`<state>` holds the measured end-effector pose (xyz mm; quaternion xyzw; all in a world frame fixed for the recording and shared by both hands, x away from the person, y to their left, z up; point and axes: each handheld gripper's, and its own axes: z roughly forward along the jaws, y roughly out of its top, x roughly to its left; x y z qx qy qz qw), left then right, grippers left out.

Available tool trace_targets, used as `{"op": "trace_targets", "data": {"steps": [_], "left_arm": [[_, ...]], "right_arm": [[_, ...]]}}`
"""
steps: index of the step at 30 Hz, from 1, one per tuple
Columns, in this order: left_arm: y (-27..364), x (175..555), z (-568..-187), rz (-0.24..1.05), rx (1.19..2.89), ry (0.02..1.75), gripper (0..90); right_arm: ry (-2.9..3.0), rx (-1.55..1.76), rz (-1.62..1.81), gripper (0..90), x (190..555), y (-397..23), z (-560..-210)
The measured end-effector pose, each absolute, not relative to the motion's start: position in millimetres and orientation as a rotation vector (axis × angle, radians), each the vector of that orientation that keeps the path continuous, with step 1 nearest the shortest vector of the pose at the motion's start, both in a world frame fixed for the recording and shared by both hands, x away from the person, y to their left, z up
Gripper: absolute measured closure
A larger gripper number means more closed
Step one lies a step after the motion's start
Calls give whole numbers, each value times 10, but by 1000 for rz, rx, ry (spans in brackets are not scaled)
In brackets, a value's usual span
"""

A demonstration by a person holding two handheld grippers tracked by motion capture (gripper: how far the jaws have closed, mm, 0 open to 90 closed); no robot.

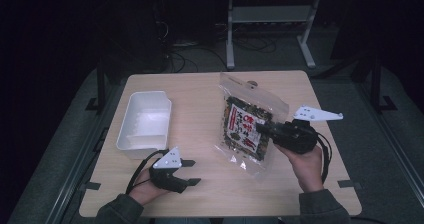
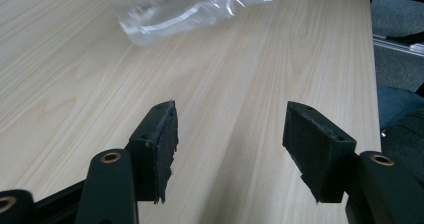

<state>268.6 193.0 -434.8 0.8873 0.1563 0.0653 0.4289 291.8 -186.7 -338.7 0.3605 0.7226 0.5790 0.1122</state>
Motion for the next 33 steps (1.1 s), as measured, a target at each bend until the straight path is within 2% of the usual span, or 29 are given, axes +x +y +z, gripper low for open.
{"op": "trace_targets", "data": {"steps": [18,33], "left_arm": [[2139,2598,-4350,229,2229,439,278],[2275,2531,-4346,245,2232,443,275]], "right_arm": [[1973,1009,1708,748,3143,-1203,-3086],[1874,995,1778,749,3356,-543,-2975]]}}
